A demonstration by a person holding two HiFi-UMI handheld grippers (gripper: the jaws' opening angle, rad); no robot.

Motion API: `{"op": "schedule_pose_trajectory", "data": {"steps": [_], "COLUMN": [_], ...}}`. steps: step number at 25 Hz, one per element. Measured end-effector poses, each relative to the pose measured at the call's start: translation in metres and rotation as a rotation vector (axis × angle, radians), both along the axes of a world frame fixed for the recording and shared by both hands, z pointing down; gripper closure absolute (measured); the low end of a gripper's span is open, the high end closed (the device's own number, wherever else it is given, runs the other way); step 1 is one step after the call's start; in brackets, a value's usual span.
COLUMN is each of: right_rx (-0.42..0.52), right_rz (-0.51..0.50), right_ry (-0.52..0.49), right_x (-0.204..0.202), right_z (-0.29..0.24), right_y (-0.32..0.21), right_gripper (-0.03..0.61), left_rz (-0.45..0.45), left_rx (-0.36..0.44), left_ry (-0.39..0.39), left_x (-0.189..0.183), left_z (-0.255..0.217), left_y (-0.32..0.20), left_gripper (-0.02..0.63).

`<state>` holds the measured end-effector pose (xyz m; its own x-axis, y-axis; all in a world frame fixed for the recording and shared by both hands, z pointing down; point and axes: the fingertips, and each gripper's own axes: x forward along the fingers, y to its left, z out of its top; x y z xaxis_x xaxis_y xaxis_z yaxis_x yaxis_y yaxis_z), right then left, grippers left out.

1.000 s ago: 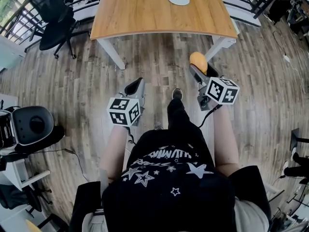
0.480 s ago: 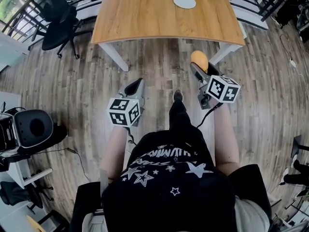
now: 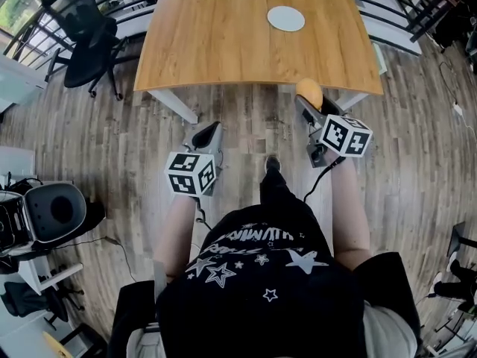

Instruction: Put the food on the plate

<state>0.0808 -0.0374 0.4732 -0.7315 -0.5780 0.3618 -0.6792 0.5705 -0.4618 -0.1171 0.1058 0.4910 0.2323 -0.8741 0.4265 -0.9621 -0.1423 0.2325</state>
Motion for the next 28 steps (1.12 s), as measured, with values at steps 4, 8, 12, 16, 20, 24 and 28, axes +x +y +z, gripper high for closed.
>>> {"op": "schedule_pose_trajectory", "data": {"steps": [4, 8, 12, 16, 20, 24, 28], "right_rx": [-0.009, -0.008, -0.012, -0.011, -0.008, -0.002, 0.001], "right_rz": [-0.014, -0.021, -0.040, -0.058, -0.076, -0.097, -0.111], "right_ry": [-0.003, -0.006, -0.020, -0.028, -0.034, -0.033, -0.031], "right_x": [0.001, 0.005, 0.002, -0.001, -0.007, -0.013, -0.015], "right_z": [-0.001, -0.004, -0.007, -0.006, -0.008, -0.012, -0.011], "right_y": [-0.042, -0.081, -0.116, -0.149, -0.182, -0.213, -0.237], "right_gripper": [0.245, 0.245, 0.247, 0.245, 0.245, 0.247, 0.247], "left_rz": [-0.009, -0.009, -0.019, -0.034, -0.051, -0.069, -0.078], "left_rx": [-0.013, -0.019, -0.017, -0.015, -0.011, -0.011, -0.006], "left_ry": [0.014, 0.009, 0.000, -0.006, -0.014, -0.020, -0.026], "left_x": [0.004, 0.009, 0.010, 0.009, 0.005, 0.000, 0.000], "left_z": [0.001, -0.001, -0.006, -0.006, -0.010, -0.013, -0.015], "left_y": [-0.041, -0.075, -0.109, -0.141, -0.170, -0.199, -0.225], "left_gripper": [0.612, 0.612, 0.612, 0.612, 0.612, 0.612, 0.612]}}
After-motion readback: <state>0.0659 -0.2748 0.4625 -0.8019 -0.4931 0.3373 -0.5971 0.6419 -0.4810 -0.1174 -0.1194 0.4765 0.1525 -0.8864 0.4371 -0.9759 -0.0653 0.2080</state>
